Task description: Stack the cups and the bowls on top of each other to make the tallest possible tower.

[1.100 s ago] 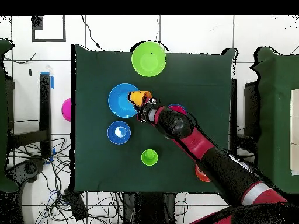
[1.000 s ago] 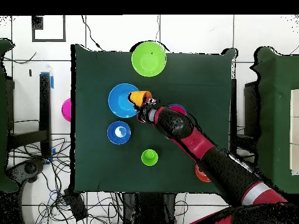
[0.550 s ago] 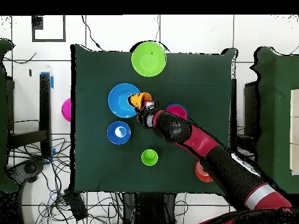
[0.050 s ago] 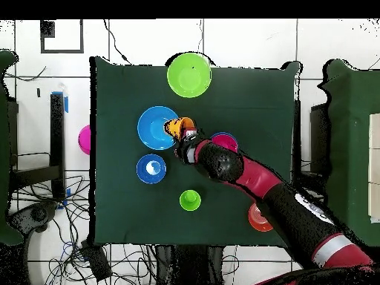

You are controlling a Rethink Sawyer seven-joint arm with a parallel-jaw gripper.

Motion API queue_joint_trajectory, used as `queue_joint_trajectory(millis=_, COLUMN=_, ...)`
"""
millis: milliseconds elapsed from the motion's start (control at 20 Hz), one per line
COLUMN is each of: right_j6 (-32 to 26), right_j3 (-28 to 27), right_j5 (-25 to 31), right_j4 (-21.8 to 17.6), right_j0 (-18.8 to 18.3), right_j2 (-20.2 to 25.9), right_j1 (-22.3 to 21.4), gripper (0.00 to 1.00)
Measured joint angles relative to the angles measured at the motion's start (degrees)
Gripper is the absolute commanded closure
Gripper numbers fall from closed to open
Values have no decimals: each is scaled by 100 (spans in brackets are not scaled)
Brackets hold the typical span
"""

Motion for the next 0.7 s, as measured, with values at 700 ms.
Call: queue_joint_trajectory(millis=700, right_j6=0, right_j3=-609, right_j5=300, right_j4=-676, right_j0=-10, right_j2=-184, right_j1=2, gripper=100)
